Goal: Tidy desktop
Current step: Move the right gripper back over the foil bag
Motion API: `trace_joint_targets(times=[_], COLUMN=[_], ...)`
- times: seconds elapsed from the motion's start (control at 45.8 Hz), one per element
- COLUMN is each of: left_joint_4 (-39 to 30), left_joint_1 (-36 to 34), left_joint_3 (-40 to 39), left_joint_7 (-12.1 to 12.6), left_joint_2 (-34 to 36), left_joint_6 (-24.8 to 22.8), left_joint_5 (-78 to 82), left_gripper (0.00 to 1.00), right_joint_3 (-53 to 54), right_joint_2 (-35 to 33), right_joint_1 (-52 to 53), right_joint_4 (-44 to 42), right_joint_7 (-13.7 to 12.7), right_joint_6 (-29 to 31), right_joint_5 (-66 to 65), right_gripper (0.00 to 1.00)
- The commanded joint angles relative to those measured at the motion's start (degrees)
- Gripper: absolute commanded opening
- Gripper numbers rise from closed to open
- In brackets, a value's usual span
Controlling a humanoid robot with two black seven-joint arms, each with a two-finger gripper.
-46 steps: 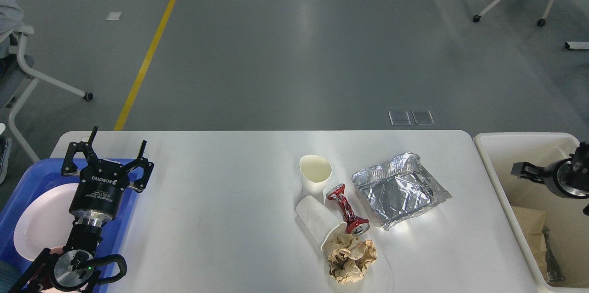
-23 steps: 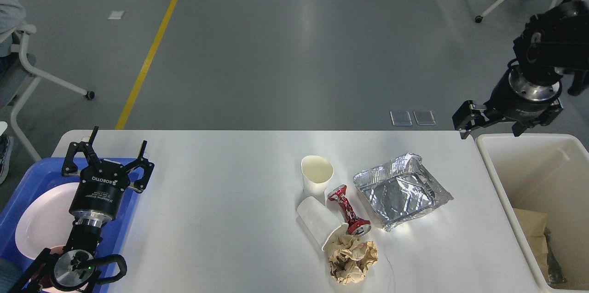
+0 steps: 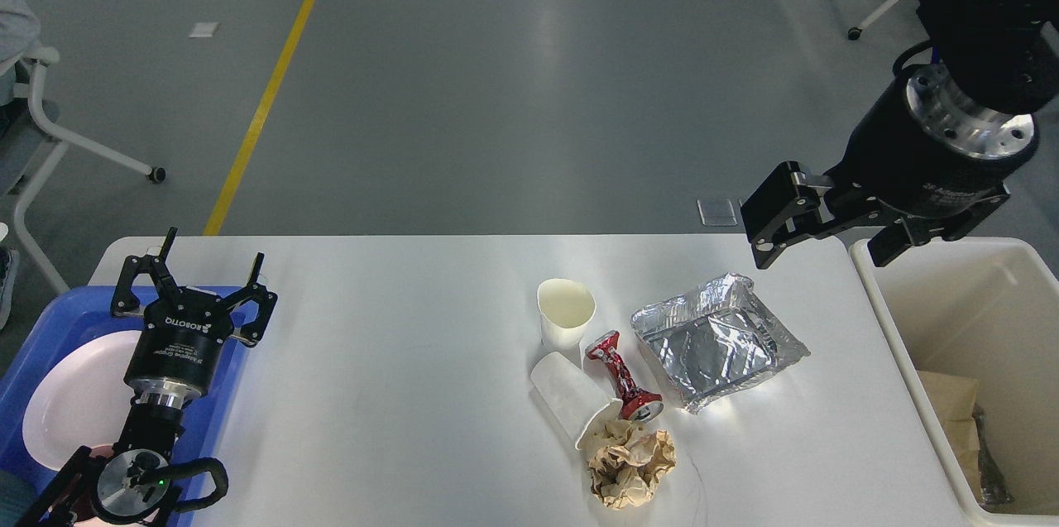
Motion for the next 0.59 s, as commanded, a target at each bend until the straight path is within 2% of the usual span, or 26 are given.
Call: trace_joint_targets(times=[0.0,0.197,0.306,0.393,0.568], left_joint_4=[0.0,0.0,0.0,0.0,0.0], left_joint_1=[0.05,-0.04,-0.04,-0.04,-0.04], left_joint_3=[0.0,0.0,0.0,0.0,0.0], left_joint_7=[0.07,0.07,0.07,0.07,0.07], left_joint_2=[0.0,0.0,0.0,0.0,0.0], left_joint_6=[0.0,0.0,0.0,0.0,0.0], left_joint_5=[0.0,0.0,0.0,0.0,0.0], left_gripper=[0.96,0.96,0.96,0.96,0.96], right_joint_3=[0.18,2.28,7.9,12.39,17.23], right_joint_2=[-0.13,0.3,0.83,1.97,7.94], right_joint_1=[0.03,-2.51,-9.0,-15.51,-26.85], right_joint_4=[0.28,0.02,-0.51,-1.39,-1.39], right_joint_7=[0.08,0.17,0.17,-0.09,-0.27], right_joint_6=[-0.15,-0.85,-3.3,-6.9,-19.12], right_joint_5=[0.2,1.95,0.82,-0.76,-5.25], right_gripper=[1.0,1.0,1.0,1.0,0.98])
